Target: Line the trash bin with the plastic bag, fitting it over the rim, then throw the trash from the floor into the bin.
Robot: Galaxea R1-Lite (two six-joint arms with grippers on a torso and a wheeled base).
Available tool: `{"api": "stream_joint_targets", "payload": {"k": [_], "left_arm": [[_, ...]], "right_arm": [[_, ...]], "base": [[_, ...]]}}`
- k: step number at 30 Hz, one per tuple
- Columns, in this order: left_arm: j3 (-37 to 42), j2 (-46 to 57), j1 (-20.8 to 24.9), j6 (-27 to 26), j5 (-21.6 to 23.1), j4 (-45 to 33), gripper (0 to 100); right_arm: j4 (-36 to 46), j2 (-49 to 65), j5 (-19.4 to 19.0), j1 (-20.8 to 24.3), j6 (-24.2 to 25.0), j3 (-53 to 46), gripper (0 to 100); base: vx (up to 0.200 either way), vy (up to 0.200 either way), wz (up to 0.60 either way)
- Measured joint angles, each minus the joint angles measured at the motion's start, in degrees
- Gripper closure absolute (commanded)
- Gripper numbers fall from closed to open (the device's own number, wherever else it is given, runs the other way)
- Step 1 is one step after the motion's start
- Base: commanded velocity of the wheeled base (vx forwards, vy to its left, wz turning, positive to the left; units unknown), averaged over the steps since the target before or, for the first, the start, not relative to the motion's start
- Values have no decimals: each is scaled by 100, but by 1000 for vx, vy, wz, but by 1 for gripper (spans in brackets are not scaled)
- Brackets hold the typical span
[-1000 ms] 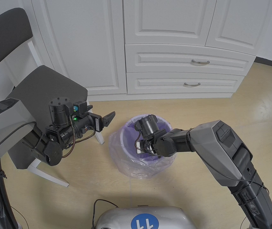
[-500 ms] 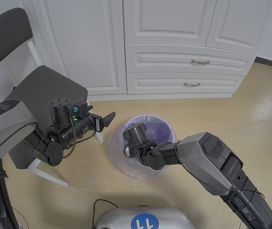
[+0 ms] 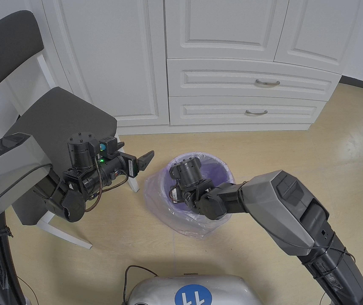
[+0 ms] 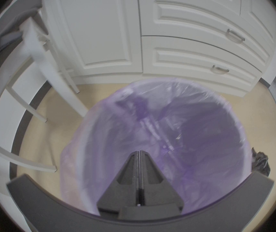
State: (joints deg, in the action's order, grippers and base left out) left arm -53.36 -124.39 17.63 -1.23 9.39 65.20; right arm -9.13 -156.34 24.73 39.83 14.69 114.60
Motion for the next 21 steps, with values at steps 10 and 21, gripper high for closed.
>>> {"api": "stream_joint_targets", "payload": {"k": [10,21], "left_arm": [[-24,-24,12,6,5,0,0],[-20,-41,10,15,18,41,0]], "right_arm": [[-1391,-38,-51,-173,-229,0,100],[-1716,-372,-199,105,-251,-2,100]], "base": [[0,0,0],[0,0,0]]}}
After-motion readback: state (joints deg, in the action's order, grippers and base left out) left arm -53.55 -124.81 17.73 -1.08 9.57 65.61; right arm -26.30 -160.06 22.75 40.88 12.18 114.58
